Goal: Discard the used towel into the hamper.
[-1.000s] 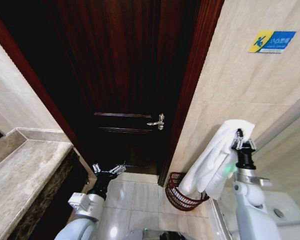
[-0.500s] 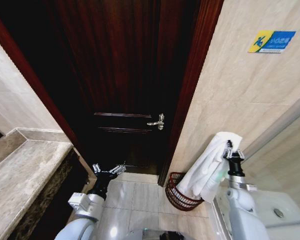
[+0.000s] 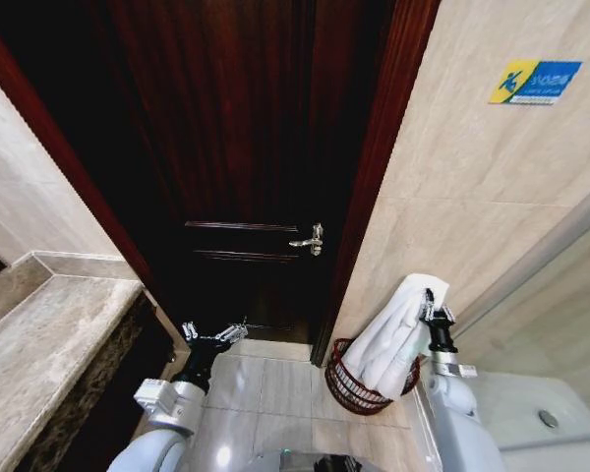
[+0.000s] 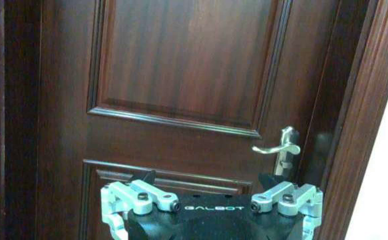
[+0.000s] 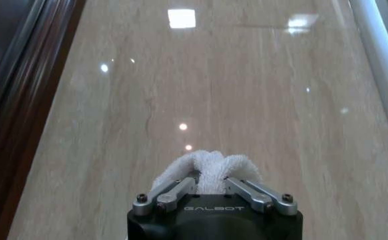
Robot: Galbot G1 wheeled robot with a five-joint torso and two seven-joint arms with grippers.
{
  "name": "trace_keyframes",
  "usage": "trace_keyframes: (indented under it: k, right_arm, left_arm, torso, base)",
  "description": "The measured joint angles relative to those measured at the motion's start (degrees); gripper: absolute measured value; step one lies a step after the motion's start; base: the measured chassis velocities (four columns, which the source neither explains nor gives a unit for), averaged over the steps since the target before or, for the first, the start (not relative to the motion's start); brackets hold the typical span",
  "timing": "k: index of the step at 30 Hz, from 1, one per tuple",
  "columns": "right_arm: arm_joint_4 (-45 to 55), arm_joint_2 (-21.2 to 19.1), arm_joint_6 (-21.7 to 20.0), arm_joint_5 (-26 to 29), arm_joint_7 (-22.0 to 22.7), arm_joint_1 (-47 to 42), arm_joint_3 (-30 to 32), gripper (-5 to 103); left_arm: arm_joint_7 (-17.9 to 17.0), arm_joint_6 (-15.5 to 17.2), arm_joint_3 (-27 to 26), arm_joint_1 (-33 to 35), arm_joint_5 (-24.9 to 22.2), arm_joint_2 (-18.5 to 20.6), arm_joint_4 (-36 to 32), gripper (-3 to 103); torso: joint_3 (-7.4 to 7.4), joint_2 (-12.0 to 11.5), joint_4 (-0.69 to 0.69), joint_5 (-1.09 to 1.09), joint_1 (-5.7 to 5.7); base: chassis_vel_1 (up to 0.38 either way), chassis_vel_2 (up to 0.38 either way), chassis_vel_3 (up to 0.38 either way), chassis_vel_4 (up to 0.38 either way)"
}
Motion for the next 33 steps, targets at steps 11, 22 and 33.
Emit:
trace_keyframes:
  k: [11,22,33]
  right_arm:
    - [-9.85,-0.28,-0.02,1.5,-4.19,2.2,-0.22,8]
    - [-23.38,-0.27,-0.11,1.36,-9.63,5.43,0.02,8]
    - [-36.73,0.31,-0.16,0.46,-14.08,9.93,0.46,8]
  left_arm:
    - [0.0,0.0,0.0,0.0,0.0,0.0,0.0,100]
    - [0.0,0.0,0.0,0.0,0.0,0.0,0.0,100]
    - [0.0,0.0,0.0,0.0,0.0,0.0,0.0,100]
  torso:
    - [0.0,0.0,0.0,0.01,0.0]
    - [0.0,0.0,0.0,0.01,0.0]
    - [0.0,0.0,0.0,0.01,0.0]
  base:
    - [0.0,0.0,0.0,0.0]
    - [0.0,0.0,0.0,0.0]
    - [0.0,0.0,0.0,0.0]
